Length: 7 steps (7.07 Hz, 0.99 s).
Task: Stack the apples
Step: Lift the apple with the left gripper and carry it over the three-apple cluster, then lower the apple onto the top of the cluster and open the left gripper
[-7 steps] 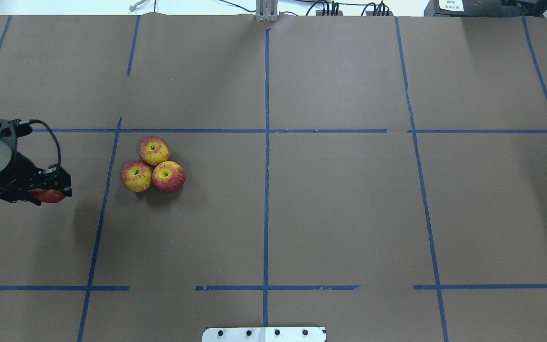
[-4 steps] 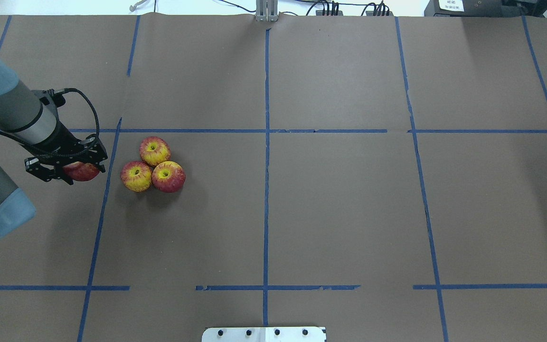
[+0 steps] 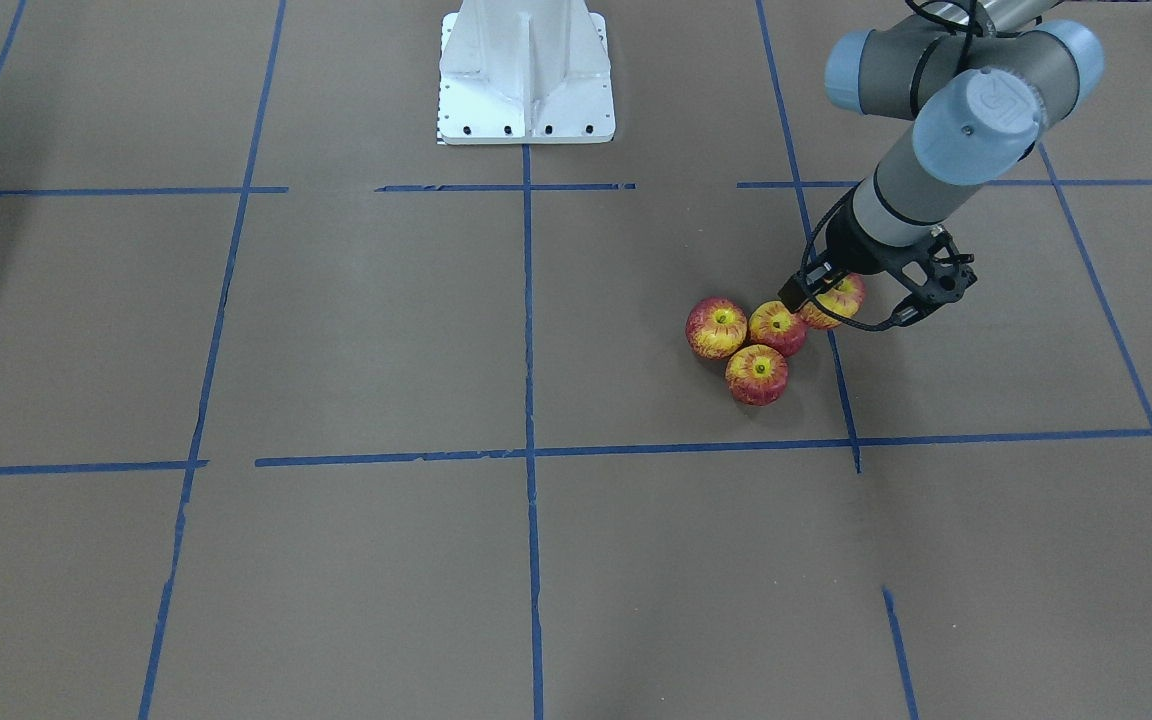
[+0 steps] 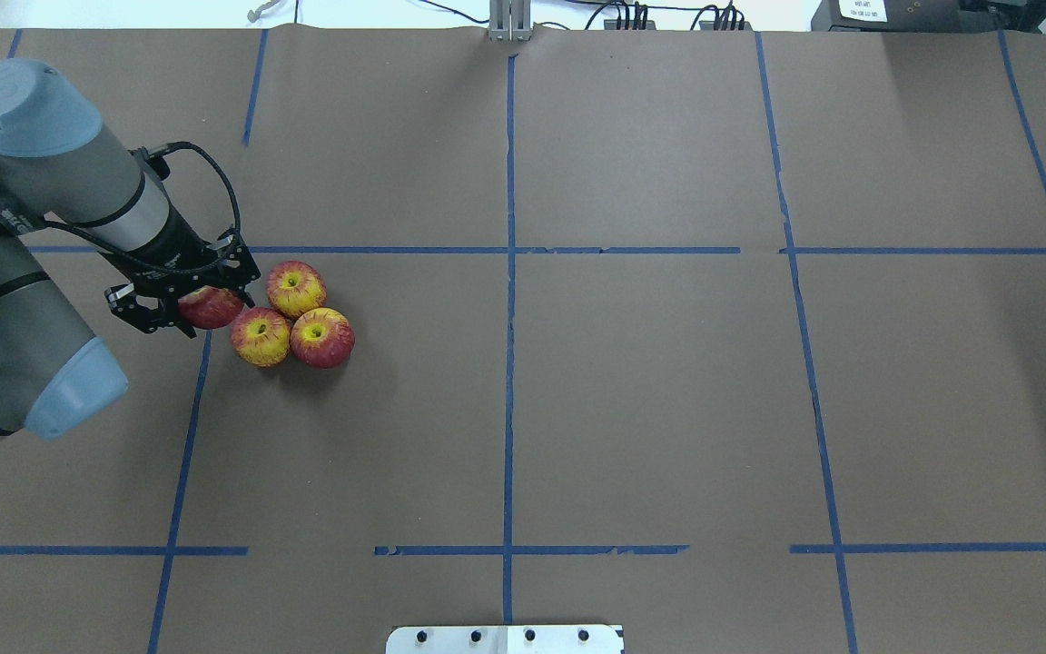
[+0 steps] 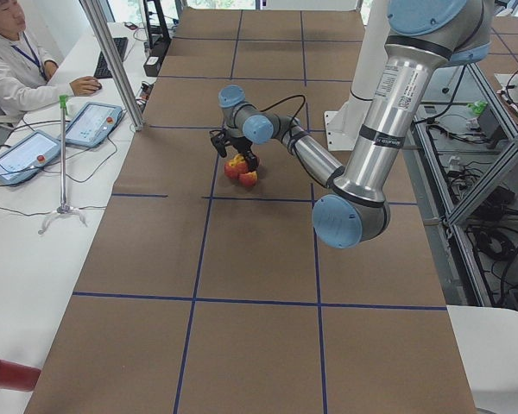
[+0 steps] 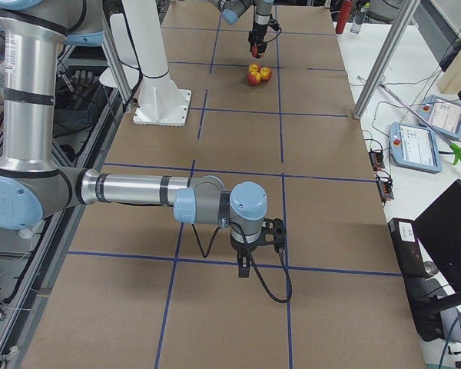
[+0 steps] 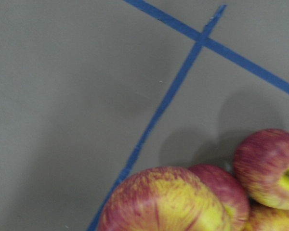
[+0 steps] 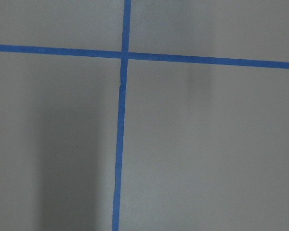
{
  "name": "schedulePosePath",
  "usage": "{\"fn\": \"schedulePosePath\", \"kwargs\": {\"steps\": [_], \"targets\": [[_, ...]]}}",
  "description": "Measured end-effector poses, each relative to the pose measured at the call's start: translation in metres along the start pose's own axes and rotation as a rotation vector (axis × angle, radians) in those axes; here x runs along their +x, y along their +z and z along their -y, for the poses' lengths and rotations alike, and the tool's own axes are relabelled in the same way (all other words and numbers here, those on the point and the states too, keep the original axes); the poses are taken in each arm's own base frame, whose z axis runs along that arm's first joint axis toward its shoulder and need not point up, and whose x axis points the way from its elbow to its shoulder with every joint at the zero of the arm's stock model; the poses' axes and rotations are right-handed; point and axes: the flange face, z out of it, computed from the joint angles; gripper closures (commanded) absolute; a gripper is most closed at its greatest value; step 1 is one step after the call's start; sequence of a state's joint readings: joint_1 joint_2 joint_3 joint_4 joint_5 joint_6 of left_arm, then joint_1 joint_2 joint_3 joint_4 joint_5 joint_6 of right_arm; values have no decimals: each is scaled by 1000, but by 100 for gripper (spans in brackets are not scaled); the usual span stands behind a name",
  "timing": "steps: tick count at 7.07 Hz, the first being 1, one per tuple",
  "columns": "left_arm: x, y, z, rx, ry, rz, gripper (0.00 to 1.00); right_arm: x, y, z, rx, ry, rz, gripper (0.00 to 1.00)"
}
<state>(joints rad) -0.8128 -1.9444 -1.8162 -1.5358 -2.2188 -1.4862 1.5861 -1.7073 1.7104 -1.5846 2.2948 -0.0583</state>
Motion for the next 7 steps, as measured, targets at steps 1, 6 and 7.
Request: {"fn": "schedulePosePath", "kwargs": {"steps": [1, 6, 7], "targets": [[14, 7, -4, 19, -12, 5, 100, 0, 0, 0, 0, 0, 0, 0], [46, 19, -17, 27, -31, 6, 96, 0, 0, 0, 0, 0, 0, 0], [47, 22, -15, 27, -33, 8, 86, 0, 0, 0, 0, 0, 0, 0]]}}
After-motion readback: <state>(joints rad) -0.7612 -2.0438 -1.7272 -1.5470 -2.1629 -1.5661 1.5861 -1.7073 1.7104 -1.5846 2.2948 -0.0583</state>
